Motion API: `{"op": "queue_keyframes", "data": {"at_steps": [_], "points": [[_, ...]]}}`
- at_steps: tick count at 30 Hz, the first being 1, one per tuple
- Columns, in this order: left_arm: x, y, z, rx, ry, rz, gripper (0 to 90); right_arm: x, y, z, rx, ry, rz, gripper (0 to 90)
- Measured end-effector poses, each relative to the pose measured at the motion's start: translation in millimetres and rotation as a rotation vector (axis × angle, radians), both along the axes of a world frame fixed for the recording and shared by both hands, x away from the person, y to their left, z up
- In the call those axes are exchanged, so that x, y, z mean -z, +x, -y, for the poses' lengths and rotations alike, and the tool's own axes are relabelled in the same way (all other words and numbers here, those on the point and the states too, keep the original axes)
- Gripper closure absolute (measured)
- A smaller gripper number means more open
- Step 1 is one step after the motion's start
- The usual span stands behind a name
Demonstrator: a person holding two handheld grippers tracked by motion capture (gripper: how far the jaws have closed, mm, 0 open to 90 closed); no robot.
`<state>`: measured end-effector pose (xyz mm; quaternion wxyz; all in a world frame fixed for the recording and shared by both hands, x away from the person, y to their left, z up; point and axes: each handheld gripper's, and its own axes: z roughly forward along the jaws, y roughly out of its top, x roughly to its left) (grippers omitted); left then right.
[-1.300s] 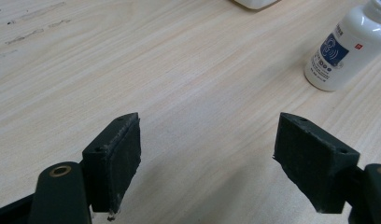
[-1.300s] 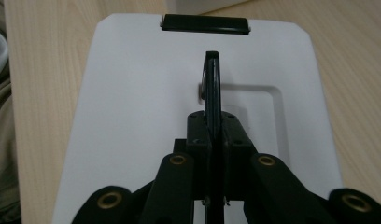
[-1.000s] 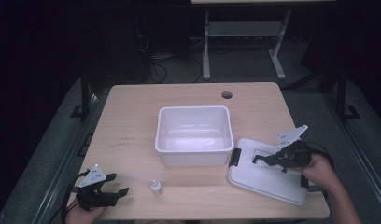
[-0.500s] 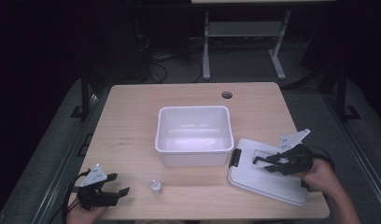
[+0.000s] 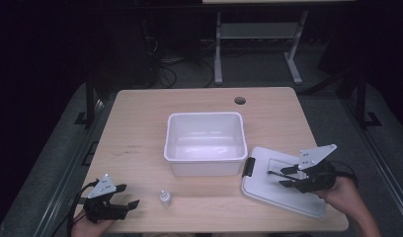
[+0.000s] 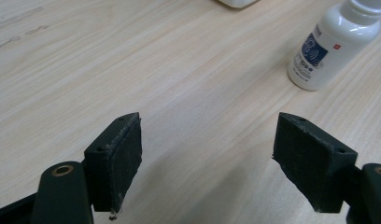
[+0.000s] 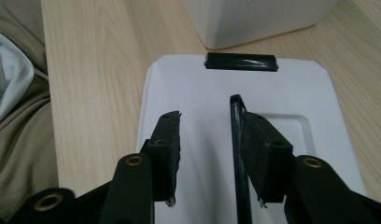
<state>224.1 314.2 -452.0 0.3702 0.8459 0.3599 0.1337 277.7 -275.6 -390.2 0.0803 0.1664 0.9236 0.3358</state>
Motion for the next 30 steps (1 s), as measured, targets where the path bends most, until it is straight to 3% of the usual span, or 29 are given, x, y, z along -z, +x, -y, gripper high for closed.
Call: {"op": "queue_keyframes", "data": {"at_steps": [11, 16, 17, 23, 26, 30], "points": [[-14.3, 3.0, 1.9, 0.117, 0.007, -0.007, 24.8, 5.7, -17.9, -16.1, -0.009, 0.005, 0.011, 51.5], [-19.1, 5.3, 2.4, 0.195, 0.028, -0.046, 24.7, 12.4, -21.6, -25.1, -0.021, -0.001, 0.015, 47.8], [-20.3, 5.0, 4.1, 0.215, 0.038, -0.043, 24.7, 14.5, -21.5, -27.9, -0.02, -0.015, 0.015, 46.6], [-31.2, 8.9, 19.3, 0.294, 0.084, -0.055, 23.4, 19.0, -22.5, -31.0, -0.009, 0.008, 0.014, 42.9], [-35.7, 12.0, 26.3, 0.33, 0.059, -0.056, 20.7, 22.0, -23.9, -32.2, -0.011, 0.008, 0.011, 38.8], [-39.3, 17.5, 36.0, 0.364, 0.082, -0.062, 19.3, 23.1, -25.1, -29.0, 0.001, 0.027, 0.011, 38.2]]}}
